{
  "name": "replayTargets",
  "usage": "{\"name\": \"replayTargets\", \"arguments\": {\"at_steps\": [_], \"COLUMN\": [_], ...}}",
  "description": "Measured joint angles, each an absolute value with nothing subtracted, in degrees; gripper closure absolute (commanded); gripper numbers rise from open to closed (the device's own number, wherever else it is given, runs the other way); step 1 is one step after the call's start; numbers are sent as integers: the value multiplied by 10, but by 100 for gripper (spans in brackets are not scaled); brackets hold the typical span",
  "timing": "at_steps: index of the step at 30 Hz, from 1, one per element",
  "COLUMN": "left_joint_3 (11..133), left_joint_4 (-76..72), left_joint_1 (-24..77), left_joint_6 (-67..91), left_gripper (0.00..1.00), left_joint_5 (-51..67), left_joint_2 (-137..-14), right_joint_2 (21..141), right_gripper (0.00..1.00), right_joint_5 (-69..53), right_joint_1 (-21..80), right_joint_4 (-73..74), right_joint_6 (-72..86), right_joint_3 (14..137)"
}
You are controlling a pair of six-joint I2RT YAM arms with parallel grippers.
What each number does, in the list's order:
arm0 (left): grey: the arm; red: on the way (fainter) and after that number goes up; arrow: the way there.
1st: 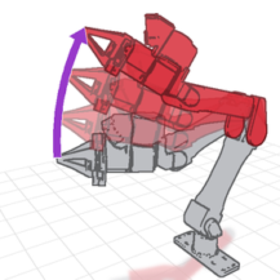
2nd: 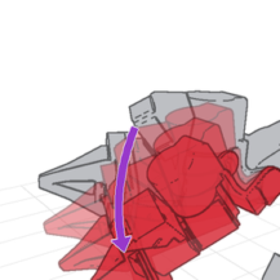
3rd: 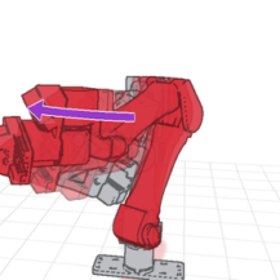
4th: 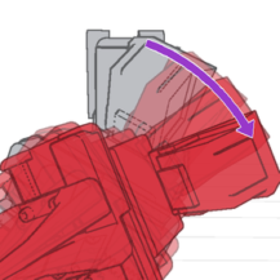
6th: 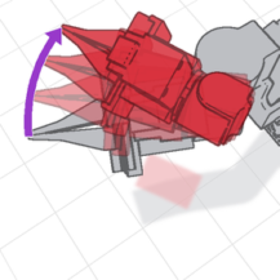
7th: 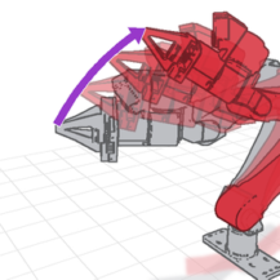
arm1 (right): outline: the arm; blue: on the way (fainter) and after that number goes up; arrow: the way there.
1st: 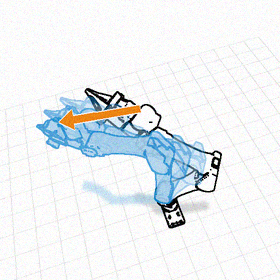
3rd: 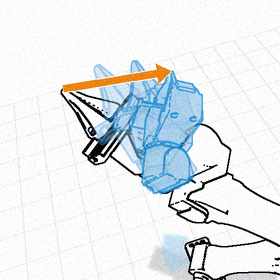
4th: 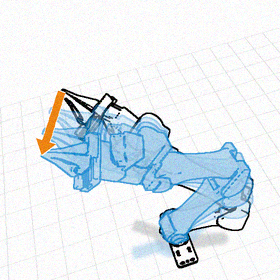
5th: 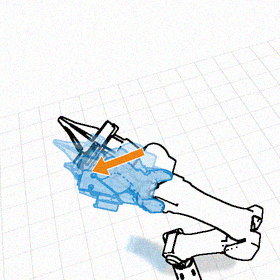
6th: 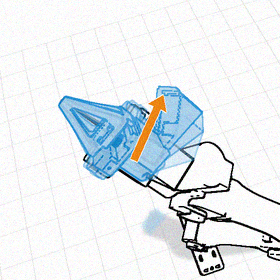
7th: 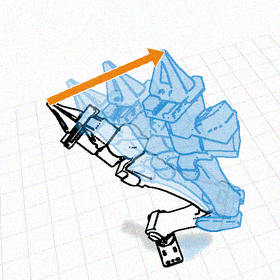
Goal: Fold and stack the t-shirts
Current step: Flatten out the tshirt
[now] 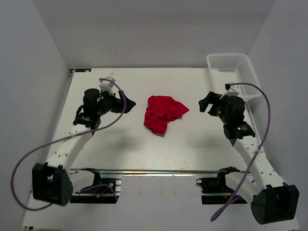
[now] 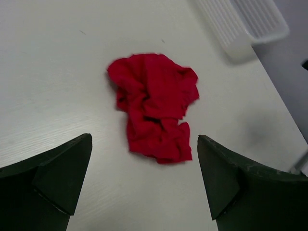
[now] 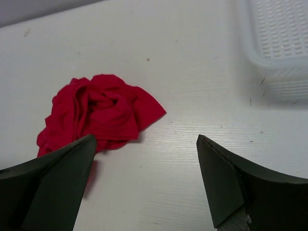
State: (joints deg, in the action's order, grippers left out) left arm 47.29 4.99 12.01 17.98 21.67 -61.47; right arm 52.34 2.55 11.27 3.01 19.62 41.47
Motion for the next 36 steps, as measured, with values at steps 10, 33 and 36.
{"name": "replayTargets", "arguments": {"at_steps": [10, 33, 36], "left_joint_3": [475, 622, 636], "left_joint_4": [35, 85, 96], "left_joint_1": [227, 323, 324], "left_joint_6": [163, 231, 233], "left_gripper": [4, 52, 65], "left_joint_5": [339, 158, 150], "left_joint_2": [-844, -1013, -1036], "right_joint_2": [717, 983, 1025], "right_gripper": [10, 24, 24], "right_joint_5": [-77, -213, -224], "right_joint_1": [113, 128, 139], "right_joint_4": [62, -46, -46], "right_joint_6": [160, 100, 93], "right_joint_3": [501, 587, 618]}}
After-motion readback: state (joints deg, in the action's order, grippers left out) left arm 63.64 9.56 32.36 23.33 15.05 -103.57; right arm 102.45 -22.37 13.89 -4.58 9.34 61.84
